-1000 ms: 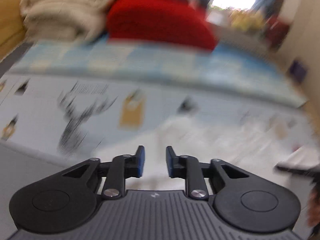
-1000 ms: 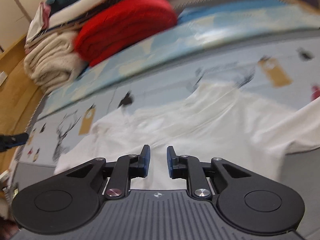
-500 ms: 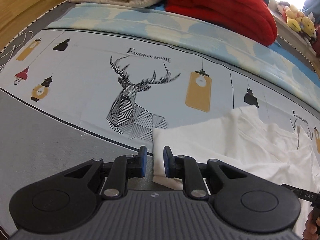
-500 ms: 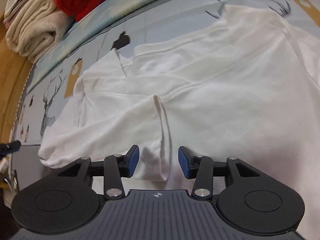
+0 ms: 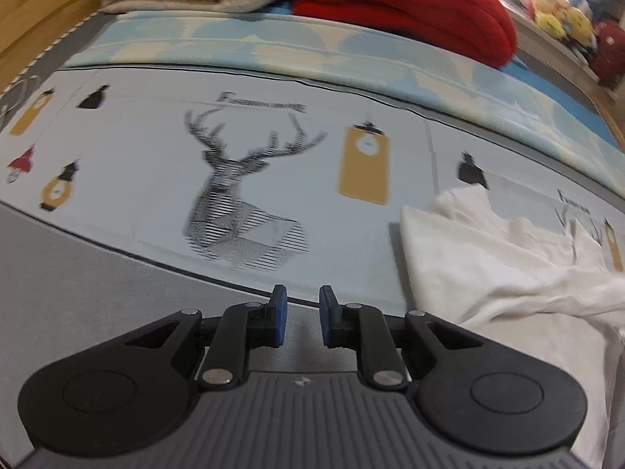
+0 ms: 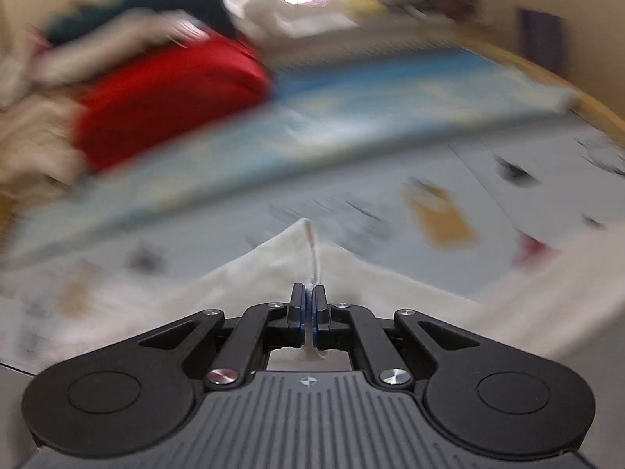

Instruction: Fold small clothes

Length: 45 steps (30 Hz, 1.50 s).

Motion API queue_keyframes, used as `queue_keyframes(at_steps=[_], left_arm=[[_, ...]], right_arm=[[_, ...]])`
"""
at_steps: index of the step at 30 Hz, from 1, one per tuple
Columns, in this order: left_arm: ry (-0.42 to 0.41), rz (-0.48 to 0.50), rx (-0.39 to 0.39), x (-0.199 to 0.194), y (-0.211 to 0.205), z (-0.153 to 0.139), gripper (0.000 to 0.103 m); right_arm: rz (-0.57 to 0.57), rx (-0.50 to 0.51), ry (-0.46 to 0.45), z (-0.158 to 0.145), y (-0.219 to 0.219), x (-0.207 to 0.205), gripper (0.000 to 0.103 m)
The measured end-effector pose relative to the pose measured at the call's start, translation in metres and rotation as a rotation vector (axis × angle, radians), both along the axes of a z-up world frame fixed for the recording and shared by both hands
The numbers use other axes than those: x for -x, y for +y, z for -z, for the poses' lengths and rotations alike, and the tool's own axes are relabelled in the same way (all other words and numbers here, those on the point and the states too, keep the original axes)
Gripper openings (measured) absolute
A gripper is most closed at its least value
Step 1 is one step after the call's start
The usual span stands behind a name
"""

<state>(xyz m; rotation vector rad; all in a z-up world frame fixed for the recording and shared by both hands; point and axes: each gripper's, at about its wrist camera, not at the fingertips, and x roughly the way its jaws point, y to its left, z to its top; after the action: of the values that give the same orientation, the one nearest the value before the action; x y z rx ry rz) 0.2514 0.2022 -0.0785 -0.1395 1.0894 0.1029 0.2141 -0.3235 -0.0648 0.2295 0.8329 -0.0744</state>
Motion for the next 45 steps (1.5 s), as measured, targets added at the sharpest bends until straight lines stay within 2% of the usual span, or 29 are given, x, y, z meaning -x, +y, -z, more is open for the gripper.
queue_keyframes(at_steps=[1,3,4,6,7,9,11,13,16,18,23,24,25,26,27,29,31,35,37,42,45], left_arm=[[0.004,0.018,0.010,-0.001,-0.006,0.002,0.020],[0.016,0.048,0.033,-0.003,-0.020,0.006,0.020],[0.024,0.061,0.052,-0.004,-0.027,0.008,0.020],[0.038,0.096,0.108,-0.007,-0.039,0.013,0.020],[0.044,0.112,0.132,-0.008,-0.046,0.016,0.020],[0.058,0.151,0.164,-0.010,-0.059,0.023,0.020],[0.059,0.204,0.146,-0.011,-0.077,0.028,0.027],[0.047,0.258,0.111,-0.011,-0.094,0.033,0.054],[0.051,0.319,0.052,-0.013,-0.117,0.041,0.058],[0.046,0.340,0.036,-0.015,-0.127,0.047,0.058],[0.054,0.382,-0.021,-0.019,-0.141,0.060,0.054],[0.052,0.396,-0.040,-0.019,-0.143,0.061,0.036],[0.046,0.417,-0.071,-0.017,-0.144,0.061,0.011],[0.029,0.446,-0.115,-0.014,-0.145,0.057,0.004],[-0.002,0.477,-0.151,-0.008,-0.145,0.051,0.004],[-0.046,0.522,-0.172,0.003,-0.139,0.036,0.004],[-0.047,0.539,-0.201,0.014,-0.132,0.029,0.004],[0.044,0.634,-0.243,0.027,-0.128,0.050,0.004],[0.052,0.655,-0.274,0.029,-0.127,0.058,0.006],[0.036,0.607,-0.220,0.022,-0.118,0.054,0.007],[0.030,0.621,-0.223,0.023,-0.120,0.054,0.016]], right_arm=[[0.008,-0.024,0.064,0.015,-0.013,-0.002,0.003],[0.090,-0.018,0.121,0.028,-0.033,-0.001,0.007],[0.137,-0.017,0.122,0.028,-0.041,0.001,0.010],[0.187,-0.093,0.103,0.024,-0.056,0.005,0.017],[0.188,-0.130,0.096,0.023,-0.056,0.006,0.023],[0.153,-0.180,0.102,0.023,-0.056,0.007,0.025],[0.105,-0.203,0.120,0.027,-0.048,0.006,0.026],[0.097,-0.259,0.160,0.033,-0.046,0.003,0.027],[0.123,-0.354,0.221,0.046,-0.041,0.003,0.027],[0.141,-0.374,0.254,0.052,-0.038,0.002,0.028],[0.163,-0.412,0.251,0.057,-0.031,-0.007,0.031],[0.171,-0.421,0.247,0.057,-0.031,-0.008,0.032],[0.180,-0.431,0.242,0.056,-0.031,-0.009,0.032],[0.188,-0.439,0.239,0.056,-0.032,-0.011,0.033],[0.200,-0.451,0.234,0.056,-0.033,-0.011,0.033],[0.223,-0.466,0.230,0.059,-0.036,-0.014,0.034],[0.252,-0.480,0.236,0.063,-0.037,-0.016,0.037],[0.285,-0.508,0.248,0.070,-0.037,-0.020,0.037],[0.309,-0.514,0.261,0.074,-0.035,-0.022,0.038],[0.396,-0.507,0.289,0.079,-0.031,-0.020,0.038],[0.419,-0.501,0.273,0.077,-0.029,-0.018,0.038]])
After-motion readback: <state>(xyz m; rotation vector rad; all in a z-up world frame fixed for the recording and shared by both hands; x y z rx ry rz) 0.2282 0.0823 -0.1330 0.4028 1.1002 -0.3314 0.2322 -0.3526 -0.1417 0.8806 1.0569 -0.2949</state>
